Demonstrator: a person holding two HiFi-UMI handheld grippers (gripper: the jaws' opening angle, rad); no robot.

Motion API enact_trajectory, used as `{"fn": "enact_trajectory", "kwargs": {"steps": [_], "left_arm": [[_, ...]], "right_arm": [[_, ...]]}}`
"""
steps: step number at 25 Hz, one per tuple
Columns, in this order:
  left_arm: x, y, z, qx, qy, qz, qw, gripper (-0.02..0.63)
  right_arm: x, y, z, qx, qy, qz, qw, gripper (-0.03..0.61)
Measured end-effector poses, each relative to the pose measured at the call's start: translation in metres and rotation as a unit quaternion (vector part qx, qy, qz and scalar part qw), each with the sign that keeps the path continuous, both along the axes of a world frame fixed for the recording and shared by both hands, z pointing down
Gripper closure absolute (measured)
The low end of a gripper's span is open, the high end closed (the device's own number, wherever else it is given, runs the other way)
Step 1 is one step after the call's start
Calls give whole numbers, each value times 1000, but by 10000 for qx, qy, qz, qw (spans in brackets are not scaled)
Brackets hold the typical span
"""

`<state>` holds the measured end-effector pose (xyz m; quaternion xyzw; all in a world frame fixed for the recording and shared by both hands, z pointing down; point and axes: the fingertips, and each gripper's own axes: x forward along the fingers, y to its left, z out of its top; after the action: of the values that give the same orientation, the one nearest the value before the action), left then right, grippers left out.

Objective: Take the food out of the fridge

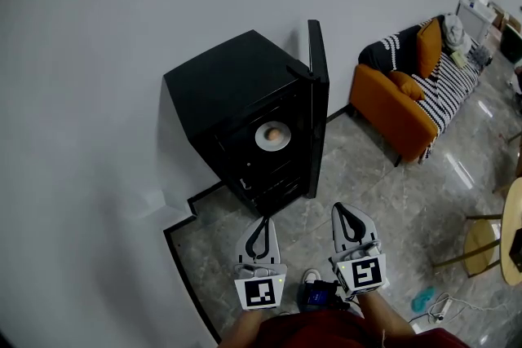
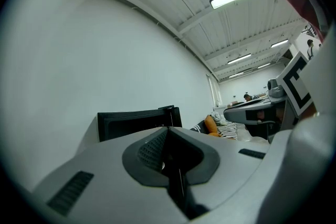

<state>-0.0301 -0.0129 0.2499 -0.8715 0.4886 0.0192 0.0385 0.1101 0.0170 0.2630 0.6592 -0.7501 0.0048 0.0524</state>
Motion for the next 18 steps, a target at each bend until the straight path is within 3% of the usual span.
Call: {"fn": "enact_trajectory", "kwargs": {"steps": [6, 9, 12, 18], "left_arm": [[24, -22, 1, 27, -60, -57, 10000, 600], [32, -30, 2, 3, -59, -124, 9999, 600], [36, -37, 1, -10, -53, -189, 9998, 600], [33, -49, 4, -112, -42, -260, 9996, 600]], "right_arm": [[22, -26, -3, 379, -199, -82, 9990, 557], [31, -36, -2, 293, -122, -139, 9994, 557], [35, -46, -6, 621, -265, -210, 9975, 557], [38, -58, 0, 490, -233, -233, 9983, 557]]}}
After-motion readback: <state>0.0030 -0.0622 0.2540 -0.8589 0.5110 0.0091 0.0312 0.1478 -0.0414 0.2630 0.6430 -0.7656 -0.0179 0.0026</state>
